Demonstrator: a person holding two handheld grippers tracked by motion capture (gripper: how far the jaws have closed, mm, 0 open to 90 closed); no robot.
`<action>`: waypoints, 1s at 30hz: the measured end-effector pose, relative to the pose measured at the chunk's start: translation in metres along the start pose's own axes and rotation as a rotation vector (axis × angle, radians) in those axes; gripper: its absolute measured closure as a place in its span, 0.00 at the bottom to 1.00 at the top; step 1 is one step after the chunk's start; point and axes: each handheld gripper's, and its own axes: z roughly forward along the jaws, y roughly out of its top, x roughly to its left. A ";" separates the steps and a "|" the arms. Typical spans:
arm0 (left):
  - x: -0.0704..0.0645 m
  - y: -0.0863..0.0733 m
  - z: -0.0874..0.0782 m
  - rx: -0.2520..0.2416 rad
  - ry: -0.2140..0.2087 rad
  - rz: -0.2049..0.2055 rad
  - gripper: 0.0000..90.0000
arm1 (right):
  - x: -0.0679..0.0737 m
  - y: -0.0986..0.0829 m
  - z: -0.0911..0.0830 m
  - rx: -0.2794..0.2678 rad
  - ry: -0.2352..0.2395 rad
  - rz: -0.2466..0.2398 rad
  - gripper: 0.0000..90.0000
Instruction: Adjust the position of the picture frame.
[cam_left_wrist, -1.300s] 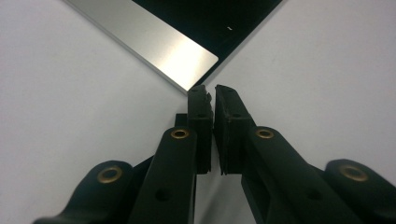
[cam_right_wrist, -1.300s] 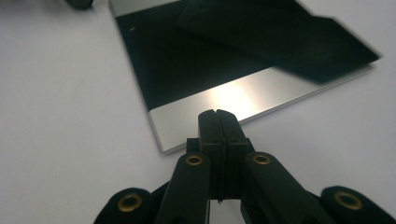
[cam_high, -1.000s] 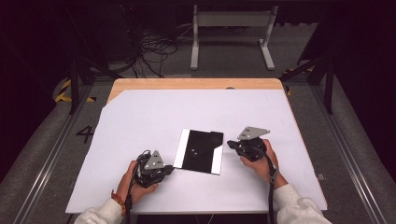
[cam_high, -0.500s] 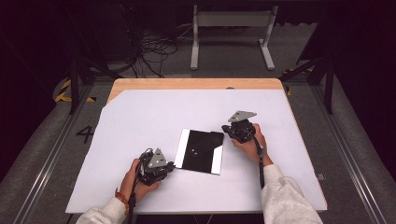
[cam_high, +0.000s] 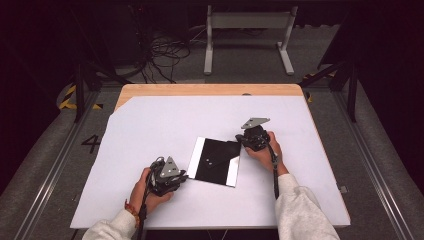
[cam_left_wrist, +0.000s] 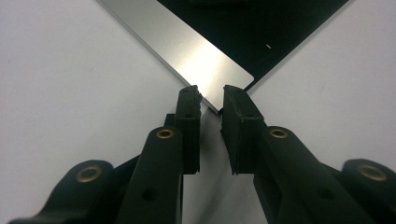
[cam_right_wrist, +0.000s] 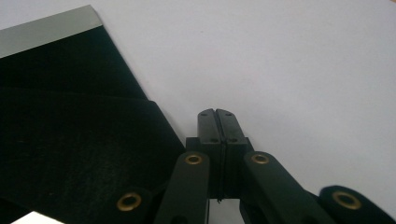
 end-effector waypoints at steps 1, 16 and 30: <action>0.002 0.001 0.001 0.001 0.001 0.001 0.84 | 0.001 0.000 -0.001 0.005 0.003 -0.001 1.00; 0.023 0.011 0.012 0.007 0.045 -0.025 0.83 | -0.003 -0.026 -0.028 0.009 0.065 0.077 1.00; 0.033 0.016 0.018 0.008 0.078 -0.053 0.84 | 0.021 -0.050 -0.057 0.018 0.116 0.008 1.00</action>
